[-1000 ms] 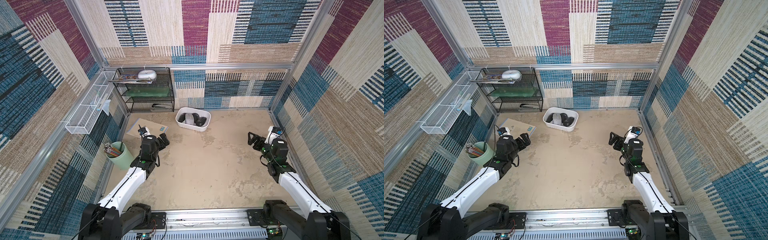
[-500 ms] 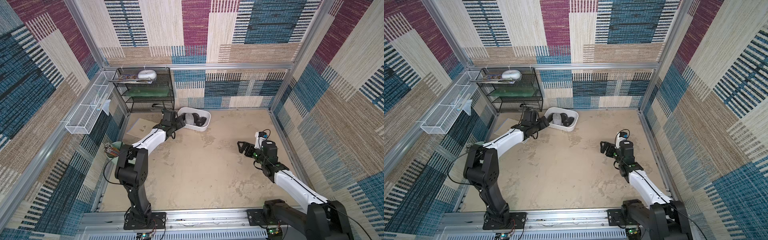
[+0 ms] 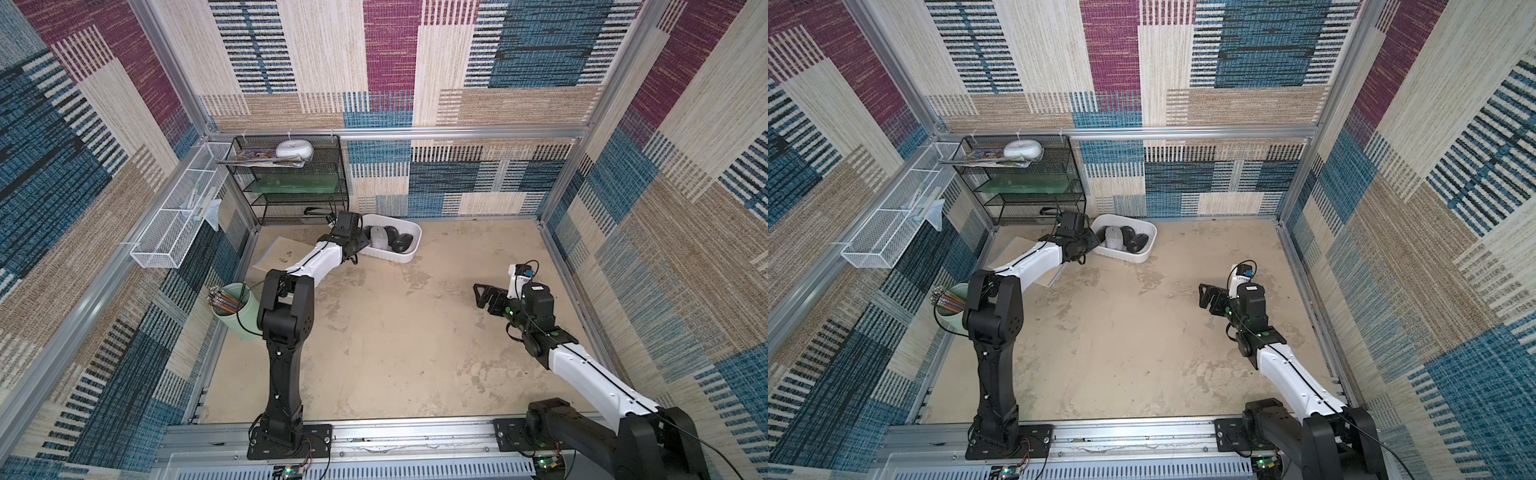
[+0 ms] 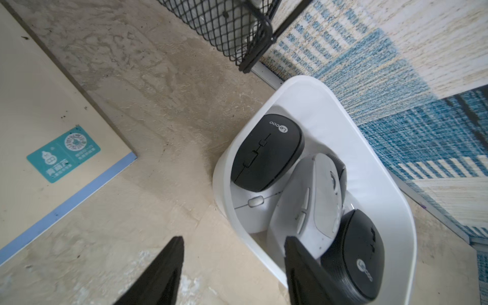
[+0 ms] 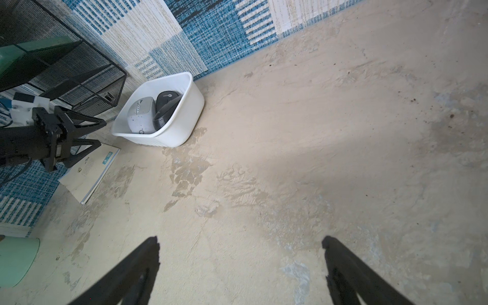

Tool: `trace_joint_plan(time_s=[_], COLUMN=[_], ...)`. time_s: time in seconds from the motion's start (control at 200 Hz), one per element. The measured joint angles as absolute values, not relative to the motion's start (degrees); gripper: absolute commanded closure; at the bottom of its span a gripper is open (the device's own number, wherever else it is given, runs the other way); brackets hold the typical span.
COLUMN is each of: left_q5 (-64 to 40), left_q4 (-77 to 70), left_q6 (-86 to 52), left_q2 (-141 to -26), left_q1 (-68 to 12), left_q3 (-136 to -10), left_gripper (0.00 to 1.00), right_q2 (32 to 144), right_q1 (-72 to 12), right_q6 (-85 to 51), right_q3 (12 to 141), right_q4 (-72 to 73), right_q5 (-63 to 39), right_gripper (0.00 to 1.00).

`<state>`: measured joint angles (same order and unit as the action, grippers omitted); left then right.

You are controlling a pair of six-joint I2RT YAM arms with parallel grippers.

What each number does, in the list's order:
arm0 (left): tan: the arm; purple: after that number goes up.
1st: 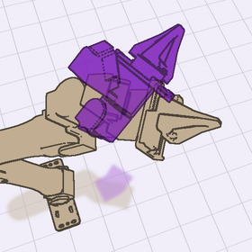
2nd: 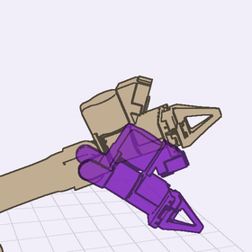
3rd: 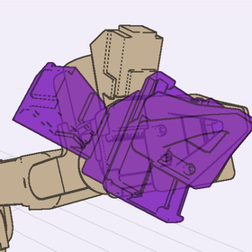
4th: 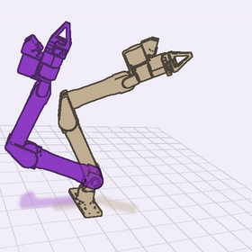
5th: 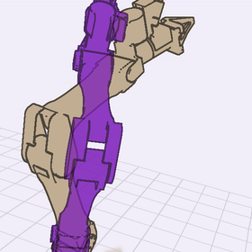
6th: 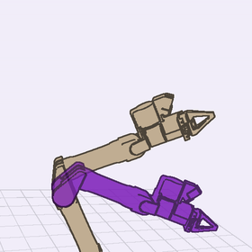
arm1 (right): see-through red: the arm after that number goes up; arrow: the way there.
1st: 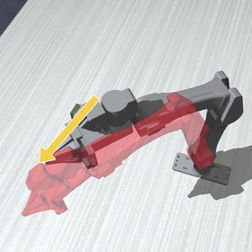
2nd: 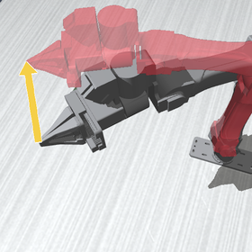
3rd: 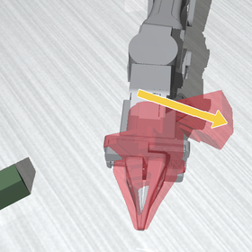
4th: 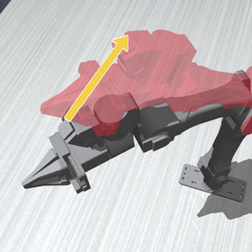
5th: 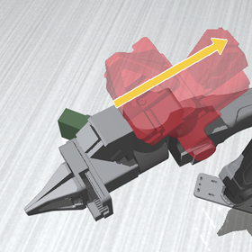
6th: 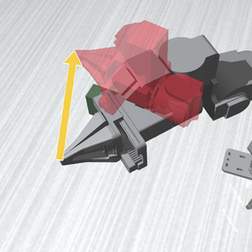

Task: Take out the mouse from the storage box
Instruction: Move the storage box to the center of the board.

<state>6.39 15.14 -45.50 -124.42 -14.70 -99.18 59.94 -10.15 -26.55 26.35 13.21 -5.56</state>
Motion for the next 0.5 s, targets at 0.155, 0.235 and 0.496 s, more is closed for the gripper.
trace_joint_plan(time_s=[0.155, 0.235, 0.496], left_q5=[6.02, 6.02, 6.00], left_q4=[17.04, 18.00, 20.93], left_q6=[-46.76, -47.53, -48.01], left_q2=[-128.42, -129.91, -133.88], left_q1=[-13.98, -13.65, -13.67], left_q3=[-104.22, -106.30, -112.09], left_gripper=[0.47, 0.50, 0.61], right_q2=[59.83, 59.94, 60.45], right_q1=[-10.48, -10.57, -10.98], right_q6=[-26.26, -26.22, -26.20], right_q3=[26.11, 26.11, 26.13], right_q4=[13.23, 13.26, 13.26], right_q5=[-5.37, -5.32, -5.15], right_gripper=[0.01, 0.01, 0.01])
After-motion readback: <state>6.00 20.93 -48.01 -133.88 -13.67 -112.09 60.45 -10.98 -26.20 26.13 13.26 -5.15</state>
